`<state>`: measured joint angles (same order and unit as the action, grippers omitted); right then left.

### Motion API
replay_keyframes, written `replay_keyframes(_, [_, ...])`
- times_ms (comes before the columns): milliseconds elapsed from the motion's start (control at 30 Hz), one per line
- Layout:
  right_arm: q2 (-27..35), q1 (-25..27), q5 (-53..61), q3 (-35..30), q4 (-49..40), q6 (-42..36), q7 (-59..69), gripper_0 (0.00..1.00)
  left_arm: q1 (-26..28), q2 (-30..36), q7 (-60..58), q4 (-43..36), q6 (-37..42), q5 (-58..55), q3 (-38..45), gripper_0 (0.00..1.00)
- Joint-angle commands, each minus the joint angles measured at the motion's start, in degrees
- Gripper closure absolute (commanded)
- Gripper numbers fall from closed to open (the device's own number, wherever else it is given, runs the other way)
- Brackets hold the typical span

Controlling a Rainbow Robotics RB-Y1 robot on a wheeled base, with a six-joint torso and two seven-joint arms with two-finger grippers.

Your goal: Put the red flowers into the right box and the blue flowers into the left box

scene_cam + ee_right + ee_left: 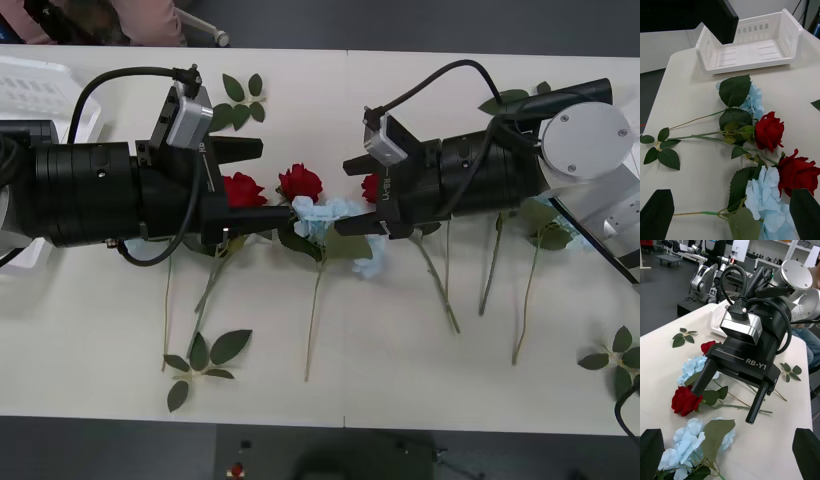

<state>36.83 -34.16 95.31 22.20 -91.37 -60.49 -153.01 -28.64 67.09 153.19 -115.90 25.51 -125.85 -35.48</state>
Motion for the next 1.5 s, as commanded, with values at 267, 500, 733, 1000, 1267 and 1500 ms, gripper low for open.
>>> replay_keyframes(267, [14.8, -3.5, 11.7, 3.7, 4.5, -4.3, 24.1, 0.1, -1.8, 0.8, 1.8, -0.1, -0.3, -0.5, 1.6, 0.0])
replay_keyframes(500, [31.5, -6.4, 14.6, 3.8, 1.5, -16.8, 71.7, 0.1, 3.0, 11.7, 1.8, -0.2, 1.7, -21.7, 2.3, 0.0])
replay_keyframes(733, [40.1, -5.2, 0.6, 3.8, -4.3, -20.5, 92.5, 0.1, 8.2, 21.5, -12.7, 9.1, 13.1, -23.4, 2.6, 0.0])
replay_keyframes(1000, [36.1, 2.8, -18.6, 6.0, -5.0, -10.4, 93.8, 0.1, 6.0, 18.0, -35.1, 18.9, 20.5, 7.6, 2.5, 0.0])
replay_keyframes(1267, [30.1, 1.0, -32.4, 15.3, 1.7, -1.0, 94.5, 0.1, 2.3, 3.8, -54.9, 27.0, 23.2, 30.8, 2.5, 0.0])
replay_keyframes(1500, [22.5, -0.3, -40.6, 16.7, 9.4, 1.8, 94.5, 0.1, -4.0, -6.4, -62.4, 34.9, 30.6, 47.0, 2.1, 0.0])
